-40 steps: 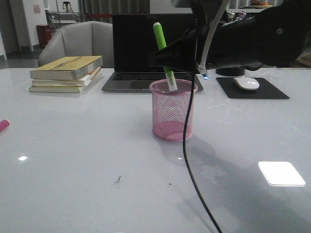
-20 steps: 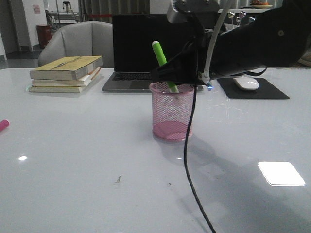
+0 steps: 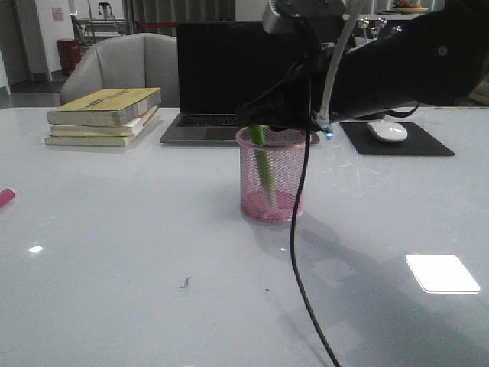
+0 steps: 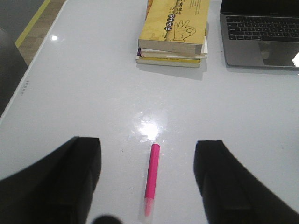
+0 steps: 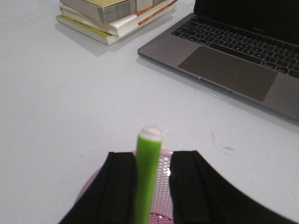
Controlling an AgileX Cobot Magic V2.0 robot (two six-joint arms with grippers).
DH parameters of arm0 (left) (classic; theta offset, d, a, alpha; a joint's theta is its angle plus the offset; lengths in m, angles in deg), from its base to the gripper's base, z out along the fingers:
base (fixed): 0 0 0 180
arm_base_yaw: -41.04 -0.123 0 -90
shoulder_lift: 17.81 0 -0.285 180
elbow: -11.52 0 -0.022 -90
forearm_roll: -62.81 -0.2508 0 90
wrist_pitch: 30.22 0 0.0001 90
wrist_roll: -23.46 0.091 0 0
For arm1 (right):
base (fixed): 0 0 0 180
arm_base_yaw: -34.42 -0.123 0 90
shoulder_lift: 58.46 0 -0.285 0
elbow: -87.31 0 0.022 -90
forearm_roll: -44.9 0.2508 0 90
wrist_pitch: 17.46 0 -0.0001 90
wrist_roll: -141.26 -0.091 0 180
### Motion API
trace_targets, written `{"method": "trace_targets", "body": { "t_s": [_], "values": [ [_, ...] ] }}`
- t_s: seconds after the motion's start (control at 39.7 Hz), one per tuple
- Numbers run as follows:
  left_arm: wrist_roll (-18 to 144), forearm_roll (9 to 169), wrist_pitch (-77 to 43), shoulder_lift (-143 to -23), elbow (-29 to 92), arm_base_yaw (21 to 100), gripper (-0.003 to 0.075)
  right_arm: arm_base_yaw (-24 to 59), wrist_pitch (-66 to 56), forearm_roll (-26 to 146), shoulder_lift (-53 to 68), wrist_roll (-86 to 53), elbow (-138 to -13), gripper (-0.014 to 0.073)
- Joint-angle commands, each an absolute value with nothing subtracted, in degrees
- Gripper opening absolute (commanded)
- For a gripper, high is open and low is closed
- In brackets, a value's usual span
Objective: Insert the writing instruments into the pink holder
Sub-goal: 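Lower the green marker into the holder and open the right gripper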
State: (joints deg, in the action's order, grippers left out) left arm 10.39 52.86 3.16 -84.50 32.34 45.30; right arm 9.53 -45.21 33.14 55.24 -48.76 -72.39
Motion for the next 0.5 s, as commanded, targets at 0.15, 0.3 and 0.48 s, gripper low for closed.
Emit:
{"method": "trace_targets", "body": {
  "t_s": [0.15,0.3,0.48],
  "values": [
    [10.4,52.8,-0.9,-83.7,30.4,45.7,0.0491,12.3,-32.3,33.1,42.1,-48.5,-77.2,0.0319],
    [10.4,52.8,-0.9,-83.7,30.4,45.7,0.0491,16.6,-19.6,32.6,34.9,-48.4,-79.6,0.0319],
    [10.4,52.8,-0.9,-83.7,30.4,45.7,0.0491,24.0,-10.9,29.5,24.2,-48.3,-80.4,0.0319]
  ]
}}
